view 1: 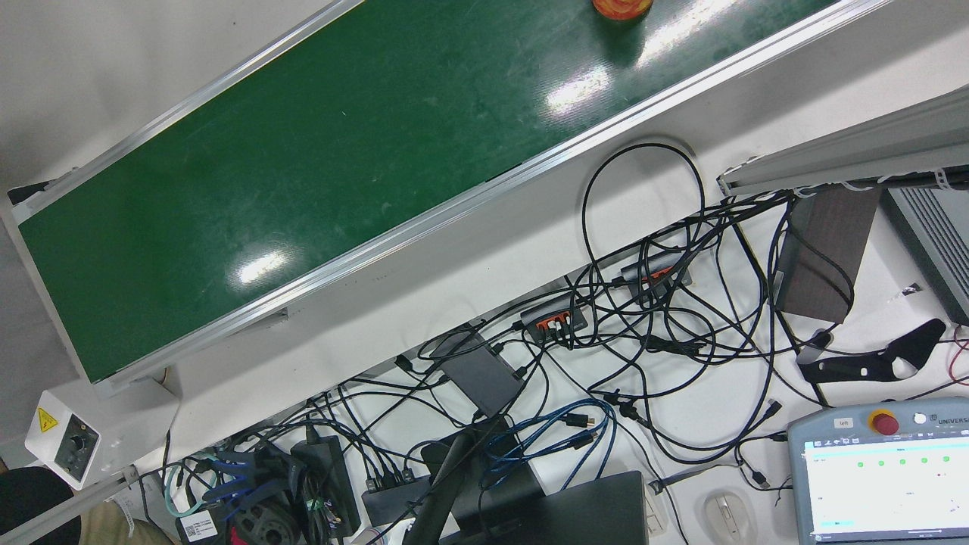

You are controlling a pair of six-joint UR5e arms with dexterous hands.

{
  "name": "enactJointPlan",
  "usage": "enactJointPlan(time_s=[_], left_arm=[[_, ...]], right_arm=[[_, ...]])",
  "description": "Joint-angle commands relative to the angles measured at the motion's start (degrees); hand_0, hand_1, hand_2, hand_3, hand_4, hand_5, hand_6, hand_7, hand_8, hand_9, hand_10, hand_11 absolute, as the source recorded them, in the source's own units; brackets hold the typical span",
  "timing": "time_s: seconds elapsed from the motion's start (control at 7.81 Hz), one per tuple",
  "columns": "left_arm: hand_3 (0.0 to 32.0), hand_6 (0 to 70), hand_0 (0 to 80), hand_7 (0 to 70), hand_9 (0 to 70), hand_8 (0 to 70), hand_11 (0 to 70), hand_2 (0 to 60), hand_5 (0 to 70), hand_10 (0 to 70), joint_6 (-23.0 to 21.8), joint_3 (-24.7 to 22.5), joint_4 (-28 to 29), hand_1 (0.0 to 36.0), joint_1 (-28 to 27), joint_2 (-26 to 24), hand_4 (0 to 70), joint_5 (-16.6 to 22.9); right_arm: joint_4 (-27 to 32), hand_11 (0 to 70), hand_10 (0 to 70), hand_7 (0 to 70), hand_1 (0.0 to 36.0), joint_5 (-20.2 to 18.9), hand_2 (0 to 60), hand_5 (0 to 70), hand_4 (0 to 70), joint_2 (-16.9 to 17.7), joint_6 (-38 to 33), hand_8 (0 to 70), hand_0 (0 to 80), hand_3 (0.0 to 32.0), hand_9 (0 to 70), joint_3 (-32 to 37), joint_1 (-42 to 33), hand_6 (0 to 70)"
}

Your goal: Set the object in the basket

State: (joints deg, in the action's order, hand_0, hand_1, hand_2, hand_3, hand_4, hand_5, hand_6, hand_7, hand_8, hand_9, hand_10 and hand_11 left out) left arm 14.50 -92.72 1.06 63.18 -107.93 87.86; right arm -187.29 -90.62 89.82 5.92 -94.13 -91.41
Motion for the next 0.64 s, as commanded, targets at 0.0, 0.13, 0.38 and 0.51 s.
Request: enactJointPlan(time_s=[0.0, 0.13, 0.38, 0.51], left_arm=[[0.0, 0.0, 58.2, 0.0, 0.0, 0.0, 3.1, 0.0, 5.6, 1.0, 0.0, 0.0, 0.0, 3.3, -0.1, 0.0, 9.1, -0.1], [0.0, 0.0, 58.4, 0.0, 0.0, 0.0, 3.0, 0.0, 5.6, 1.0, 0.0, 0.0, 0.0, 3.5, -0.3, 0.0, 9.2, 0.0], [0.0, 0.0, 59.4, 0.0, 0.0, 0.0, 2.9, 0.0, 5.7, 0.9, -0.1, -0.1, 0.0, 3.9, -0.3, -0.3, 9.4, 0.0], [0.0, 0.0, 59.9, 0.0, 0.0, 0.0, 3.4, 0.0, 5.6, 1.2, -0.1, -0.4, -0.1, 4.1, -0.5, -0.9, 9.6, 0.0]], right_arm=[[0.0, 0.0, 0.0, 0.0, 0.0, 0.0, 0.0, 0.0, 0.0, 0.0, 0.1, 0.0, 0.0, 0.0, 0.0, 0.0, 0.0, 0.0], [0.0, 0.0, 0.0, 0.0, 0.0, 0.0, 0.0, 0.0, 0.0, 0.0, 0.1, 0.0, 0.0, 0.0, 0.0, 0.0, 0.0, 0.0], [0.0, 0.0, 0.0, 0.0, 0.0, 0.0, 0.0, 0.0, 0.0, -0.1, 0.0, 0.0, 0.0, 0.0, 0.0, -0.1, -0.1, 0.0], [0.0, 0.0, 0.0, 0.0, 0.0, 0.0, 0.0, 0.0, 0.0, 0.0, 0.0, 0.0, 0.0, 0.0, 0.0, -0.3, -0.1, 0.0]])
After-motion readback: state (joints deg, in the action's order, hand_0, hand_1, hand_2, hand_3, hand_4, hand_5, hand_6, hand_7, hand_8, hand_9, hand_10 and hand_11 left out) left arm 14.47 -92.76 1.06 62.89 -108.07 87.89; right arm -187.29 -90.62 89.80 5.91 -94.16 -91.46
